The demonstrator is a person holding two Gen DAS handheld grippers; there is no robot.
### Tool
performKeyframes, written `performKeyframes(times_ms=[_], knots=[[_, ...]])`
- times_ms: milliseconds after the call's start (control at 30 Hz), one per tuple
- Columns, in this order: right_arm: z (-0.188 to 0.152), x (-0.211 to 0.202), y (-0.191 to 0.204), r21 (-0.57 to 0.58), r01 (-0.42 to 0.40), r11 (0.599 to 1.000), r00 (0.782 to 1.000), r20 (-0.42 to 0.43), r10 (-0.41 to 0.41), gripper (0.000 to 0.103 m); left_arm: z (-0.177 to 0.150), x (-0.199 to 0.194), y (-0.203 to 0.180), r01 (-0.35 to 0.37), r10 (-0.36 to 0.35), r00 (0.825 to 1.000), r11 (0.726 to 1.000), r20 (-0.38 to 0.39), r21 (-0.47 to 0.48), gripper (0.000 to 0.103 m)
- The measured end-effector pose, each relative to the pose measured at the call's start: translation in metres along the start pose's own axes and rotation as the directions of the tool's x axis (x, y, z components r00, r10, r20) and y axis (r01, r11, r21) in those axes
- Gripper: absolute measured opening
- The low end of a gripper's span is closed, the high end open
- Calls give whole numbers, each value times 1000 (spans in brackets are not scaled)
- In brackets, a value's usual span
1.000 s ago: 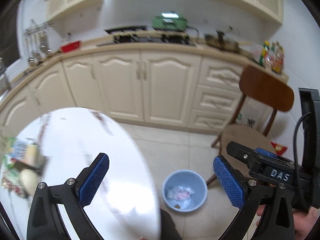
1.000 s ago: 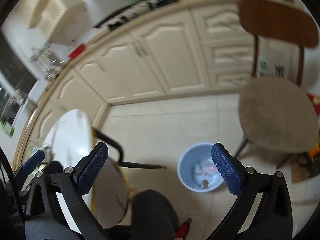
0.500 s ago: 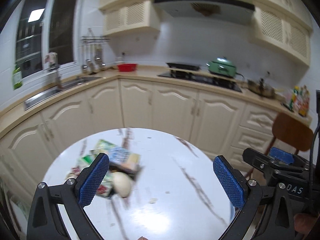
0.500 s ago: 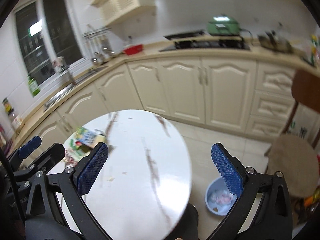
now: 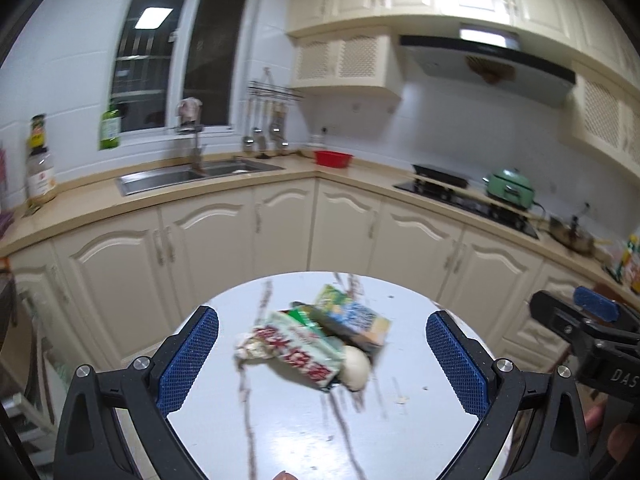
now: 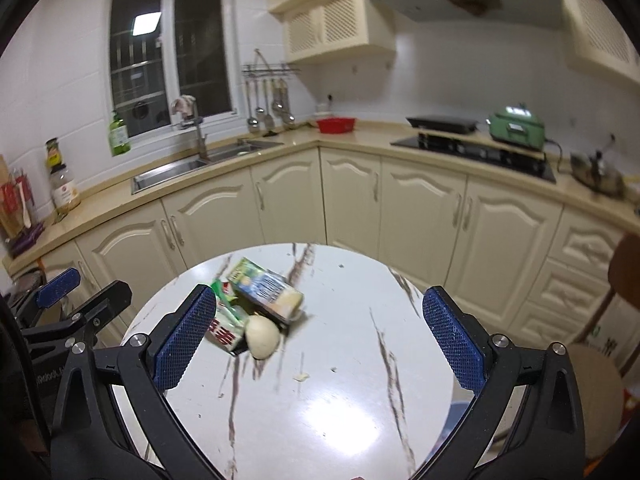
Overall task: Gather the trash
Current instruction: 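Move both grippers back from the bin to the table, then grasp the white-red snack wrapper with the left gripper while the right grasps the white bun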
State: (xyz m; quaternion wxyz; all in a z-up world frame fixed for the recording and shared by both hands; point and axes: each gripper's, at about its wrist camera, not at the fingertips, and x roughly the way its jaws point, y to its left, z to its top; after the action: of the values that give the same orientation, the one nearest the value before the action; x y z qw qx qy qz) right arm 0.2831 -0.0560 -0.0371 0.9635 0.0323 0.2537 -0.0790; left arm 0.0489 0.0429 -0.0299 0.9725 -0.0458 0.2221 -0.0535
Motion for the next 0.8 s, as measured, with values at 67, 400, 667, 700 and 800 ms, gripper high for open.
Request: performKeyframes(times_ms=[67,400,667,700,800], knots=[[0,-1,10,-26,-13,1000,1000,9,13,103,-3,-2,3,-21,21,1000,1000,0,-21,102],[-2,21,36,-85,-41,996,999,-23,39,103,-5,11,7,-66,64,998,996,-25,-61,102],[-33,92,36,-91,-64,994,979,-197,45,103,12,74,22,-76,64,989,993,-131,-85,102],[-40,105,36,-90,-72,993,972,-230,50,103,14,84,24,-79,65,987,993,-149,-92,102],[-56,134,38,-96,-82,992,953,-298,50,103,13,111,31,-87,65,978,990,-196,-108,102]])
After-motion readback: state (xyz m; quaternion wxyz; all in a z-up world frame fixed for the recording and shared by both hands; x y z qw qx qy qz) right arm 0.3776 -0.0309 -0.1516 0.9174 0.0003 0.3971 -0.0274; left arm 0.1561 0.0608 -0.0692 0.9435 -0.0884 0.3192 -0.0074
